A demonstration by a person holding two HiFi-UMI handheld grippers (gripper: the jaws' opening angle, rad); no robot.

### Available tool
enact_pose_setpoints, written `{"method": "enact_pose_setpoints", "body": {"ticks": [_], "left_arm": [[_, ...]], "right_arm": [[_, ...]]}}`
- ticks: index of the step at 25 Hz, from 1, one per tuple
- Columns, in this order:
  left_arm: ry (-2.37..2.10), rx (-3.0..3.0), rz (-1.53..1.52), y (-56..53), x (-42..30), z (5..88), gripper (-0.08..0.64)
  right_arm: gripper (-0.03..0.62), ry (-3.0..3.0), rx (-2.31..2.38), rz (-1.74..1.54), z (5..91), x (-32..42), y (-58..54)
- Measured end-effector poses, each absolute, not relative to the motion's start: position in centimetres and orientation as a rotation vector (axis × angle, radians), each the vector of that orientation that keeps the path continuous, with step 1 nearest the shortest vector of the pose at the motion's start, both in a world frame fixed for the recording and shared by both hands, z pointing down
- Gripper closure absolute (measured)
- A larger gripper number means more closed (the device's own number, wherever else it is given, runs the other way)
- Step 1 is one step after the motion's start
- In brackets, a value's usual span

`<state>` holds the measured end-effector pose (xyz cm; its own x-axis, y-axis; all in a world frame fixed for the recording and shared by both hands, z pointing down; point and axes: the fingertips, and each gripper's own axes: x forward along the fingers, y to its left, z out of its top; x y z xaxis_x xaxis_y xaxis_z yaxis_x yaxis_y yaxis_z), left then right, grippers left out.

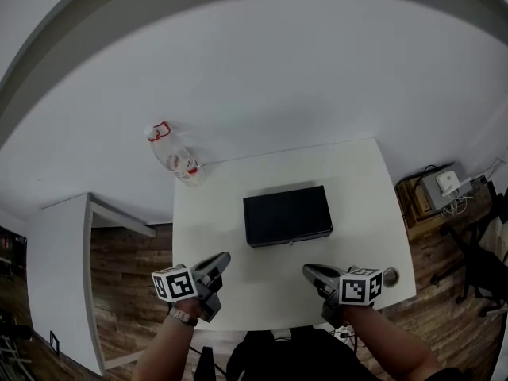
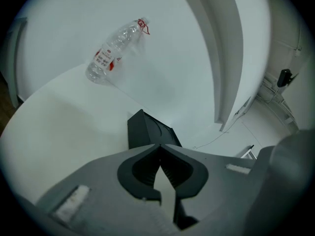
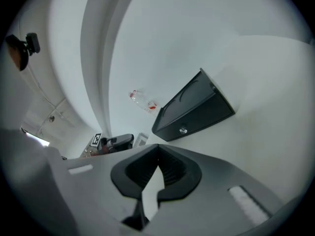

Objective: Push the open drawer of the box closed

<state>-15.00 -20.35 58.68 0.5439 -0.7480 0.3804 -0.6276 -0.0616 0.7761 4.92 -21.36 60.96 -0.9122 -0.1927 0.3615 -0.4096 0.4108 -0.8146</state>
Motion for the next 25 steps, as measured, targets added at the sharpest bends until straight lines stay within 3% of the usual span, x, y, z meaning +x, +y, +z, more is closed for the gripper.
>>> {"method": "enact_pose_setpoints", "body": {"ticks": [11, 25], "left_arm": [[-0.995, 1.869, -0.155, -6.1, -8.9, 55.8, 0.56], [-0.748, 1.898, -0.256, 6.0, -7.0, 53.6, 0.56]], "right_arm": [[0.589, -2.59, 0.331, 1.657, 55.0, 3.5, -13.9], [0.589, -2.635, 0.517, 1.748, 51.8, 2.9, 1.5]]}}
